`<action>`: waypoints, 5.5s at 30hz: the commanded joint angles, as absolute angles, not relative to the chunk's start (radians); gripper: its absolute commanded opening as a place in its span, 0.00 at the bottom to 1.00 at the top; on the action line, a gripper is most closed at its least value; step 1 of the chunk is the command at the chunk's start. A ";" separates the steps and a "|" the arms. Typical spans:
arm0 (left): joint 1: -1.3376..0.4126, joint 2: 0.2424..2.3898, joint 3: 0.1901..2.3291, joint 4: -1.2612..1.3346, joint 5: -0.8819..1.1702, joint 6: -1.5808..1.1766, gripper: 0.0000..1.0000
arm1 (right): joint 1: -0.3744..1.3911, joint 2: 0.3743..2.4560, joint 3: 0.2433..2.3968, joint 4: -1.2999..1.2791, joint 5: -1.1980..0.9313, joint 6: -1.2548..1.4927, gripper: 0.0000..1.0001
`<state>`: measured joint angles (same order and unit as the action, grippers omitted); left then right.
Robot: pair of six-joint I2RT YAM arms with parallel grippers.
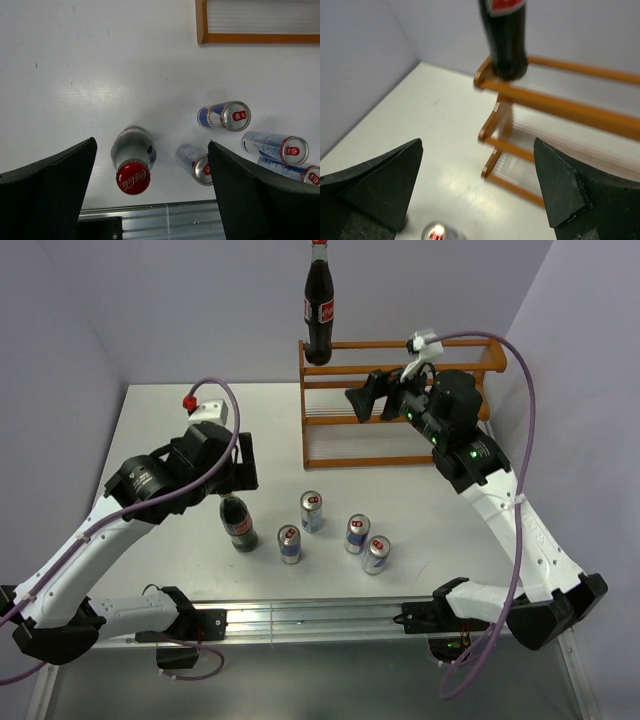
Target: Place and organize the beverage onto the shelf
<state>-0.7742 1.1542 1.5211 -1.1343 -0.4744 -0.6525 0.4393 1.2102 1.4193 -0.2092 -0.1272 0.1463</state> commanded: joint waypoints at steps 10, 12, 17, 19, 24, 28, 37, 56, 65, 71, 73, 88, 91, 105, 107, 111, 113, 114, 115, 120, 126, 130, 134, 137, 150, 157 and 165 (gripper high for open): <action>-0.850 1.089 1.367 -1.238 -0.554 -0.795 0.81 | 0.491 1.029 1.190 -0.322 -0.247 0.184 0.93; -0.850 1.098 1.364 -1.227 -0.557 -0.790 0.77 | 0.500 1.029 1.181 -0.327 -0.265 0.181 0.93; -0.850 1.117 1.370 -1.213 -0.571 -0.779 0.57 | 0.529 1.035 1.172 -0.318 -0.285 0.178 0.93; -0.850 1.120 1.376 -1.216 -0.581 -0.781 0.49 | 0.537 1.040 1.167 -0.314 -0.299 0.176 0.92; -0.850 1.124 1.382 -1.200 -0.610 -0.762 0.49 | 0.566 1.054 1.161 -0.302 -0.325 0.173 0.92; -0.850 1.131 1.391 -1.178 -0.611 -0.744 0.55 | 0.595 1.060 1.163 -0.290 -0.345 0.164 0.92; -0.850 1.128 1.391 -1.140 -0.626 -0.739 0.39 | 0.629 1.069 1.167 -0.287 -0.351 0.164 0.92; -0.850 1.186 1.715 -1.184 -0.701 -0.617 0.00 | 0.919 1.228 1.077 0.036 -0.403 0.043 1.00; -0.850 1.247 1.934 -1.250 -0.660 -0.535 0.00 | 0.956 1.434 1.184 0.172 -0.411 -0.060 0.98; -0.850 1.279 2.037 -1.269 -0.609 -0.508 0.00 | 0.971 1.541 1.236 0.281 -0.407 -0.074 0.96; -0.850 1.289 2.054 -1.275 -0.603 -0.502 0.00 | 0.985 1.558 1.244 0.323 -0.382 -0.080 0.96; -0.850 1.309 2.134 -1.275 -0.555 -0.471 0.00 | 1.034 1.641 1.299 0.449 -0.440 -0.061 0.26; -0.850 1.312 2.143 -1.279 -0.575 -0.466 0.04 | 1.035 1.623 1.275 0.506 -0.451 -0.051 0.00; -0.850 1.183 2.011 -1.131 -0.731 -0.486 0.88 | 1.040 1.532 1.243 0.805 -0.434 0.124 0.00; -0.850 1.148 1.938 -1.077 -0.787 -0.506 0.94 | 1.040 1.510 1.233 0.816 -0.425 0.135 0.00; -0.850 0.988 1.726 -0.905 -0.888 -0.499 0.99 | 1.040 1.448 1.226 0.764 -0.324 0.114 0.00; -0.850 0.939 1.613 -0.856 -0.914 -0.500 0.99 | 1.040 1.430 1.241 0.698 -0.263 0.071 0.00; -0.850 0.899 1.579 -0.816 -0.919 -0.494 1.00 | 1.040 1.422 1.252 0.617 -0.182 0.058 0.00; -0.850 0.881 1.516 -0.793 -0.919 -0.486 0.99 | 1.040 1.407 1.276 0.579 -0.140 0.043 0.00; -0.850 0.784 1.335 -0.678 -0.928 -0.453 1.00 | 1.037 1.318 1.295 0.470 0.095 -0.032 0.00; -0.850 0.718 1.122 -0.557 -0.957 -0.454 1.00 | 0.976 1.273 1.380 0.284 0.256 -0.094 0.00; -0.850 0.719 1.071 -0.532 -0.930 -0.448 0.99 | 0.852 1.240 1.451 0.195 0.276 -0.086 0.00; -0.850 0.726 1.023 -0.511 -0.907 -0.417 1.00 | 0.712 1.212 1.471 0.173 0.241 -0.072 0.00; -0.850 0.736 1.000 -0.506 -0.907 -0.402 0.99 | 0.610 1.212 1.496 0.170 0.233 -0.065 0.00; -0.850 0.706 0.980 -0.486 -0.835 -0.370 1.00 | 0.328 1.405 1.882 0.037 0.071 -0.041 0.00; -0.850 0.681 0.968 -0.466 -0.813 -0.348 0.99 | 0.269 1.577 2.069 0.043 -0.067 -0.012 0.00; -0.848 0.690 0.969 -0.466 -0.796 -0.336 0.99 | 0.249 1.739 2.239 0.028 -0.170 -0.021 0.00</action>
<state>-0.8459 0.6872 0.9688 -0.5083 -0.8154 -0.3557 0.2607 1.7718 2.0895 -0.2222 -0.1013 -0.0235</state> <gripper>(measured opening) 0.995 0.714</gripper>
